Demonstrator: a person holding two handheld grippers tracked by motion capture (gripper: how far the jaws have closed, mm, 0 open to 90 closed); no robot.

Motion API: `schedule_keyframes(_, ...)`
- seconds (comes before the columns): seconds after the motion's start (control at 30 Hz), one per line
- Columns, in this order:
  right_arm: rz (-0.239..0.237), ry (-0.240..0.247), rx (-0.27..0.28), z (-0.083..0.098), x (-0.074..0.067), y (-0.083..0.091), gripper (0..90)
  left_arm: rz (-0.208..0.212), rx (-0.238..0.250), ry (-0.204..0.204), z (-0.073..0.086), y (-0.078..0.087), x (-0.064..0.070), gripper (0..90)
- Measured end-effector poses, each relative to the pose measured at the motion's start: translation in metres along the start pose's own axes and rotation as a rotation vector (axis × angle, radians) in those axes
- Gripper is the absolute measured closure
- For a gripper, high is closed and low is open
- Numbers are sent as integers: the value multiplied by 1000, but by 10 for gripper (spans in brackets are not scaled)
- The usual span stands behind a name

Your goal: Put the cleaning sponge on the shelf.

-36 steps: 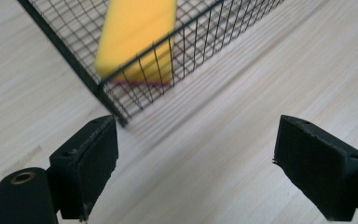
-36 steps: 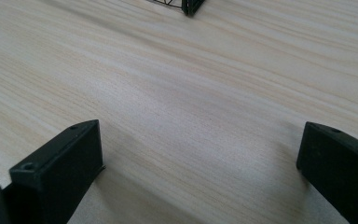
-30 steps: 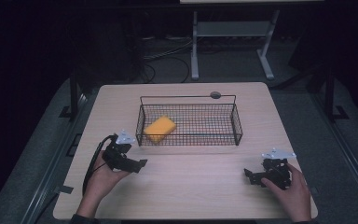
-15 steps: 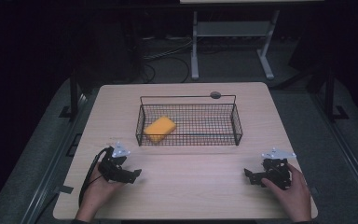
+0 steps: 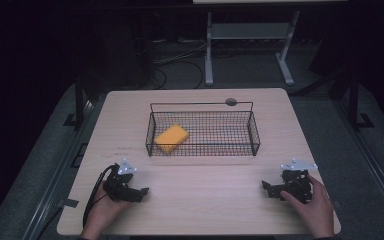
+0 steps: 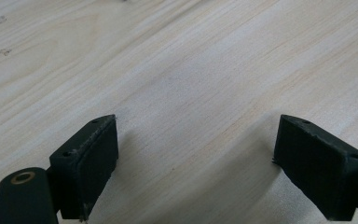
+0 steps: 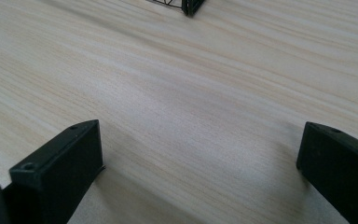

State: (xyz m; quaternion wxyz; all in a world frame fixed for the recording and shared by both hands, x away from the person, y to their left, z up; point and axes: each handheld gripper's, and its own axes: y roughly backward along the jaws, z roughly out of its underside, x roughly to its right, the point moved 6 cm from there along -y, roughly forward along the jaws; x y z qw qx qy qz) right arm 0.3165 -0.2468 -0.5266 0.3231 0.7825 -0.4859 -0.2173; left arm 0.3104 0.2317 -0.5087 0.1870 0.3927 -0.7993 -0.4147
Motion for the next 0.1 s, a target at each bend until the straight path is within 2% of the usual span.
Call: schedule_keyframes(0.1, 0, -1, 0, 0, 0, 0, 0, 12, 10, 7, 1, 0, 0, 129)
